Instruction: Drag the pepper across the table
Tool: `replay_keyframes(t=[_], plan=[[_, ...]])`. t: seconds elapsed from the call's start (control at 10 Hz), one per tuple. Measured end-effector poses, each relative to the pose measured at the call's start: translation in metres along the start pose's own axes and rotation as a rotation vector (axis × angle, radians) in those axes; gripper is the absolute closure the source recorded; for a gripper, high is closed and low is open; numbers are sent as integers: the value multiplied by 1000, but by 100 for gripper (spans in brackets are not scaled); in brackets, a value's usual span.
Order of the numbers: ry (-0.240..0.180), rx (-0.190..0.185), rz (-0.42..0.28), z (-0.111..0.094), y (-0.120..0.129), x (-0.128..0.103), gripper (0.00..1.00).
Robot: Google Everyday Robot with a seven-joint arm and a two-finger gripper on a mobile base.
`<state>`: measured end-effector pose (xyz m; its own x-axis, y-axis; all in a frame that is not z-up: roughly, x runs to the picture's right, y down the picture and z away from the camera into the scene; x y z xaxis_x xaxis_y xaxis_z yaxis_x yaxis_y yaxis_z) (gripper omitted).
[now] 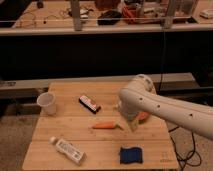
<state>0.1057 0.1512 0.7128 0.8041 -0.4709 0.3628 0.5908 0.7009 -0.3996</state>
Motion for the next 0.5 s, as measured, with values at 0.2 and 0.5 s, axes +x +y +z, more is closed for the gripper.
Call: replay_keyframes(t=[0.2,0.5], plan=[[-2,1,-27,3,-1,0,20],[-4,2,-73,8,-4,-1,20]])
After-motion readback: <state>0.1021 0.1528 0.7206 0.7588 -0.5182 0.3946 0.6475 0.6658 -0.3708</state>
